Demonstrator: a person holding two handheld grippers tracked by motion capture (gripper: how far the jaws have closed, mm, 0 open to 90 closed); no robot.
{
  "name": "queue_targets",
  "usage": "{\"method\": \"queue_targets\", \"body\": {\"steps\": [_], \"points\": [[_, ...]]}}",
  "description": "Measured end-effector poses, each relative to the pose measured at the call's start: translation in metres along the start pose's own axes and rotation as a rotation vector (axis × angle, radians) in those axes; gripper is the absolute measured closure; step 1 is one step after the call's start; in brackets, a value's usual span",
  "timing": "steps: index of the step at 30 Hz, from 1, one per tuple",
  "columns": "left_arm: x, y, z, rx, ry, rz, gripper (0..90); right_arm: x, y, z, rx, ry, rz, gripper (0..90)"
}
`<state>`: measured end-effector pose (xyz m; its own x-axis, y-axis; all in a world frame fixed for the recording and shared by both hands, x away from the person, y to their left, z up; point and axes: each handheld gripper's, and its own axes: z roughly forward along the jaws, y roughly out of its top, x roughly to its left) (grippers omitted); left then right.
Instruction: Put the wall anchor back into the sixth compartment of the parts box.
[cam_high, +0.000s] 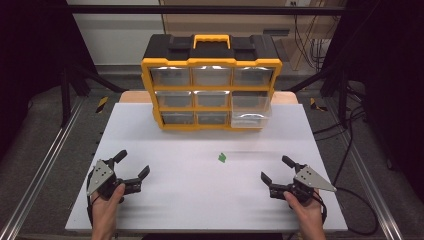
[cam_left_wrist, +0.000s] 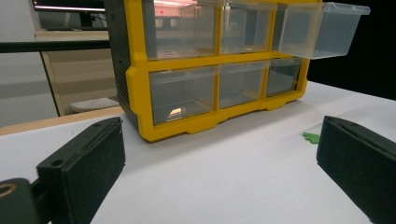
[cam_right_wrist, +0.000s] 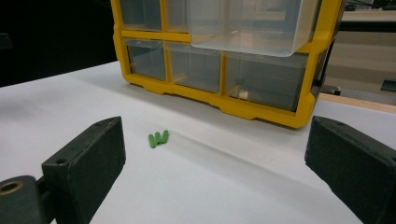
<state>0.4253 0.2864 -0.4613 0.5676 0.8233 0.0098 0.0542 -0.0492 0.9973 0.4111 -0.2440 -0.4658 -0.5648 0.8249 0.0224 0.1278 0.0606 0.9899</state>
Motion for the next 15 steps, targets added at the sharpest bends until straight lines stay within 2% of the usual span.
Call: {"method": "queue_targets", "body": {"steps": [5,9,11,12,13,15], "points": [[-0.001,-0.001,0.002,0.007,0.001,0.0,1.0,0.004,0.001,0.003,0.039,-0.035,-0.028,7.1],[-0.001,-0.002,0.003,0.014,-0.004,-0.004,1.0,0.007,0.004,0.008,0.069,-0.044,-0.046,8.2],[-0.001,-0.002,0.004,0.014,-0.008,-0.006,1.0,0.01,0.007,0.013,0.108,-0.048,-0.056,8.7],[-0.001,-0.002,0.005,0.015,-0.009,-0.007,1.0,0.011,0.01,0.017,0.145,-0.056,-0.074,8.3],[0.0,-0.002,0.005,0.017,-0.01,-0.005,1.0,0.014,0.014,0.022,0.167,-0.044,-0.088,7.7],[0.0,-0.003,0.006,0.024,-0.007,-0.003,1.0,0.016,0.016,0.025,0.181,-0.035,-0.094,7.7]]}}
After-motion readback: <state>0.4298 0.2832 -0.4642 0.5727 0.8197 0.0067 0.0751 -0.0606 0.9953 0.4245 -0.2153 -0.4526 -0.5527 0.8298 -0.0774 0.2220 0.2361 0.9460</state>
